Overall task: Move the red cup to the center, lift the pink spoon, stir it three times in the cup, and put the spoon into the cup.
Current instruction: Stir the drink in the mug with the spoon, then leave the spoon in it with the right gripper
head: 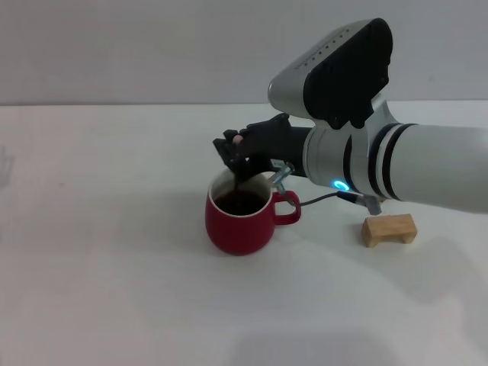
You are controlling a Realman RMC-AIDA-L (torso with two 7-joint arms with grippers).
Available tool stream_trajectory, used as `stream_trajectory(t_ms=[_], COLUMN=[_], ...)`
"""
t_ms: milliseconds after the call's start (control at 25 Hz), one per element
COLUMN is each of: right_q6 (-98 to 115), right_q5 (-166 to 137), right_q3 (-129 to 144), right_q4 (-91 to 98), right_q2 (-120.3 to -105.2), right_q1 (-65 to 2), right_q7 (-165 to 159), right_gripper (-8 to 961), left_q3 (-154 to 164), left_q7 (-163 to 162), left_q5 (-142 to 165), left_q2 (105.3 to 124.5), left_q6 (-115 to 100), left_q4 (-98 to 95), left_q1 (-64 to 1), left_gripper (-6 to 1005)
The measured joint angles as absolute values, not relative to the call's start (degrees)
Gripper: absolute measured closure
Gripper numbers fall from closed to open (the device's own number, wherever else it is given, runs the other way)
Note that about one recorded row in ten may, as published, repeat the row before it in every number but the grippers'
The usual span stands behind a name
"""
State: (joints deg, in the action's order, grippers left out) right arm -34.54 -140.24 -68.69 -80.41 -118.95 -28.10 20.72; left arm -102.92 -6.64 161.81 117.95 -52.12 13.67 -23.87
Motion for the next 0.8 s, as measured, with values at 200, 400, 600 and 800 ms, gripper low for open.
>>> stream_trajectory(t_ms=[200, 400, 600, 800], right_q6=[-34.5, -39.4, -40.8, -35.2], right_q5=[-141.2, -141.0, -140.4, -140.7], right_q3=[-69.3, -69.2, -69.1, -69.2], right_q4=[-77.7, -82.7, -86.6, -80.8], right_q2=[-118.99, -118.99, -119.15, -119.12], right_q1=[-29.3, -27.7, -26.4, -27.5], right_q7=[20.6, 20.5, 20.4, 20.6], right_gripper=[820, 820, 819, 819], left_q3=[-102.9, -102.9, -102.9, -102.9], left_q7=[-6.6, -6.6, -6.7, -6.7], left_q5=[161.8, 161.8, 161.8, 161.8], left_q2=[117.95, 117.95, 117.95, 117.95], left_q6=[-52.1, -52.1, -52.1, -52.1], left_q4=[13.4, 13.3, 13.3, 13.3], left_q1=[-24.1, -24.1, -23.9, -23.9], left_gripper=[153, 153, 153, 153])
